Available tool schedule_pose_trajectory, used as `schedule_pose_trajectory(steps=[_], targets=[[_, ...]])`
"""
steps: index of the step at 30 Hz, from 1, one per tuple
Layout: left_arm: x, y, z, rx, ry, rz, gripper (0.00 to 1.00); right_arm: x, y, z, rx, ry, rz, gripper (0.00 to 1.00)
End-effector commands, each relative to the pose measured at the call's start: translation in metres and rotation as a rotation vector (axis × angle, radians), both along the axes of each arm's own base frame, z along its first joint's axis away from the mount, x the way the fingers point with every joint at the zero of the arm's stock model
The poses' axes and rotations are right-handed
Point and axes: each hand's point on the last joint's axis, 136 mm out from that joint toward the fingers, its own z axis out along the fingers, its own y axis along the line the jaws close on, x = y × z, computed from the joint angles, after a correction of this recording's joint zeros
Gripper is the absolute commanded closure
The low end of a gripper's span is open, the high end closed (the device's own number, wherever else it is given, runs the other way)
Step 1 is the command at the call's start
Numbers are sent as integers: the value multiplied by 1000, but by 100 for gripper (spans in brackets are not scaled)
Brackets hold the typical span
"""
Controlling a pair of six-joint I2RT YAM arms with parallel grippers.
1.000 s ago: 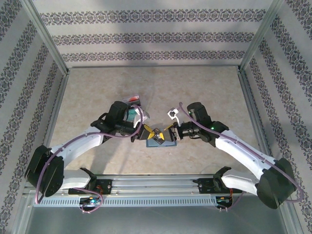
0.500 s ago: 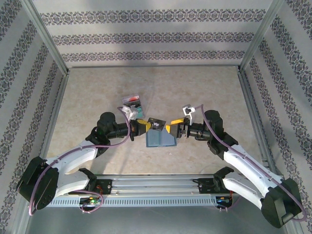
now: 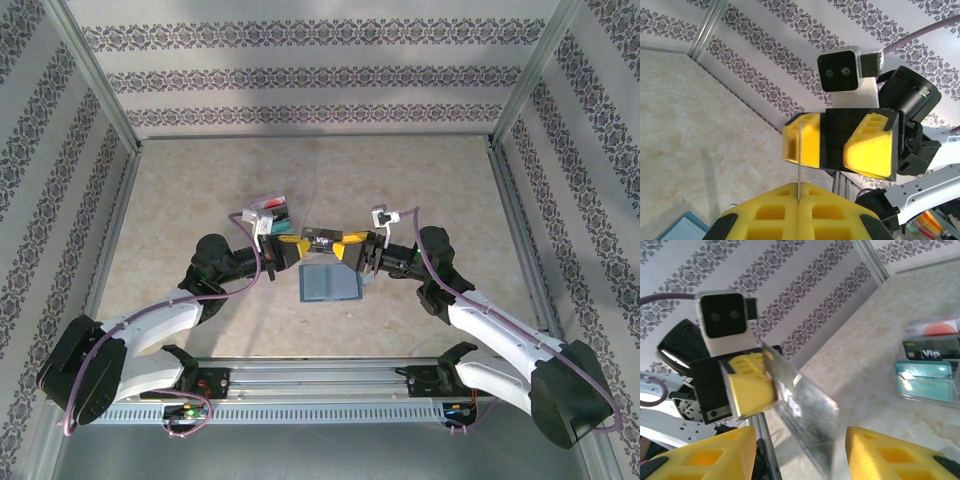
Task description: Take the credit cards out of the card holder
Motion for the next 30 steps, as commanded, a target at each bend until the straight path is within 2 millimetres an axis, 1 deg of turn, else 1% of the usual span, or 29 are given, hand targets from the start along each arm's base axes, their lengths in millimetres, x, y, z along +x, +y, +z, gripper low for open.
schedule_pose_trajectory(steps=[1,7,12,17,18,19,23,24,25,26,28,30], targets=[[0,1,23,-79,-54,1,100,-8,6,22,47,-80,44,53],[0,-3,25,-88,-55,-32,100,-9,12,22,59,-79,59,59],[-1,-5,22,-89,-43,-43,100,-12,17,25,65,-99,85,79],[-2,-5,21,-82,-40,-49,99,-15,17,30,62,-140,94,99],[-2,-5,21,-76,-42,-52,96,-16,16,29,53,-143,92,100],[-2,-5,21,-69,-42,-51,91,-16,15,28,45,-146,90,100],[-4,-4,25,-8,-75,-56,63,-18,12,23,2,-151,75,100],[-3,-2,27,16,-88,-48,54,-19,11,21,-13,-150,75,100],[-4,0,30,43,-112,-43,50,-20,10,20,-28,-147,72,100],[-5,1,32,74,-130,-38,47,-20,9,17,-46,-141,71,100],[-7,5,36,164,-176,-21,41,-21,8,10,-88,-125,70,100],[-10,9,42,258,-226,-15,33,-23,9,6,-113,-112,81,100]])
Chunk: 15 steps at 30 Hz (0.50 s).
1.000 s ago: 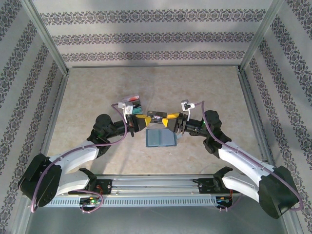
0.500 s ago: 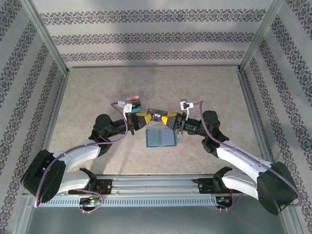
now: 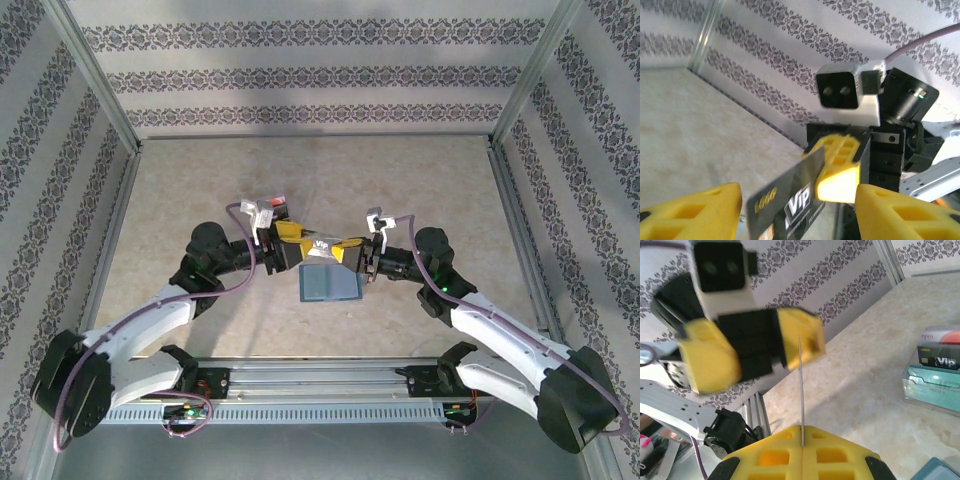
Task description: Take the credit cards out of the card holder
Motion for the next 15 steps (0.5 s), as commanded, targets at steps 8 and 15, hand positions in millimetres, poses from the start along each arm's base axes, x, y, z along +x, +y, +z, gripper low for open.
schedule_pose_trajectory(steps=[8,15], targets=[[-26,4,-5,476,-42,-206,30,-22,13,-4,-92,22,149,100],[-29,-1,-14,585,37,-307,46,-34,23,-6,-118,21,218,100]])
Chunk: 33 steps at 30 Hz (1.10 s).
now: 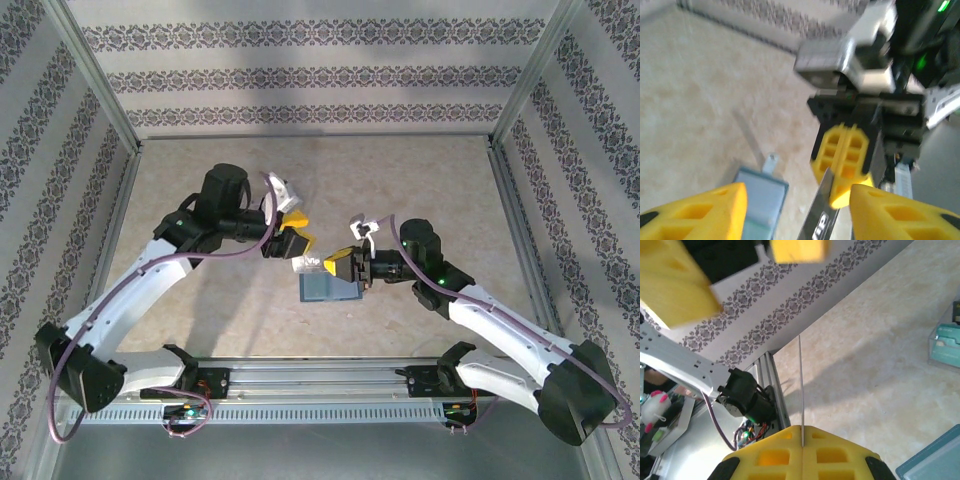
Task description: Take the credit cards out of the card holder
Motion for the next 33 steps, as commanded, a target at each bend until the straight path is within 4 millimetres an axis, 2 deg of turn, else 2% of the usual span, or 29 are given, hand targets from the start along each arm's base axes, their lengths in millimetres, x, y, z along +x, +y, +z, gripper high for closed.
schedule_pose_trajectory(steps=[1,11,18,25,31,33], targets=[[-28,5,-14,87,76,-110,47,-9,6,9,3,-34,66,100],[-44,0,-30,124,123,-250,55,-16,9,10,1,-30,102,100],[-43,0,-41,151,140,-270,61,-19,11,11,2,-31,116,100],[-47,-1,-47,155,158,-307,77,-20,13,12,2,-38,123,100],[-47,0,-52,166,146,-316,99,-16,11,11,-12,-42,93,100],[-42,0,-53,172,130,-301,100,-10,9,9,-27,-42,55,92]])
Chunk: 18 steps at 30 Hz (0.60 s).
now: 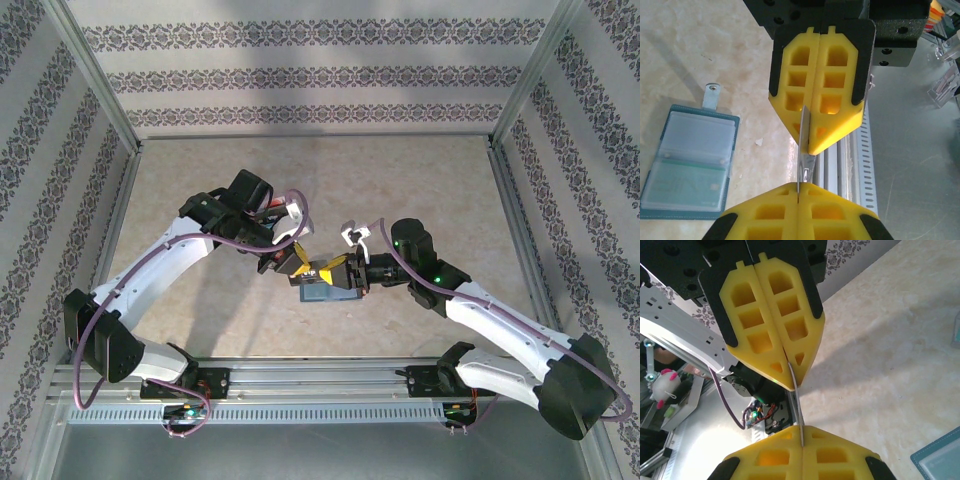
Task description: Take the credit cards out of the card holder
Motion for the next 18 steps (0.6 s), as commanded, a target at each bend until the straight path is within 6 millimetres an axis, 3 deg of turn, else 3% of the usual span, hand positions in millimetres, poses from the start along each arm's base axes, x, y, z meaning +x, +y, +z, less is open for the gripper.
schedule_pose_trajectory(steps=[1,3,4,8,13,17,18], targets=[[4,-1,-3,17,-41,-5,100,6,0,16,13,-56,-31,82],[13,0,-7,33,-81,25,100,12,-4,16,7,-51,-62,58],[15,1,-9,38,-92,33,100,14,-5,16,4,-49,-77,53],[31,6,-16,57,-174,82,100,20,-10,15,-6,-45,-117,44],[89,33,-31,93,-321,234,100,41,-30,12,-50,-62,-291,20],[123,49,-39,140,-397,295,100,50,-39,13,-64,-57,-367,2],[130,53,-43,155,-414,303,100,52,-41,12,-69,-54,-387,2]])
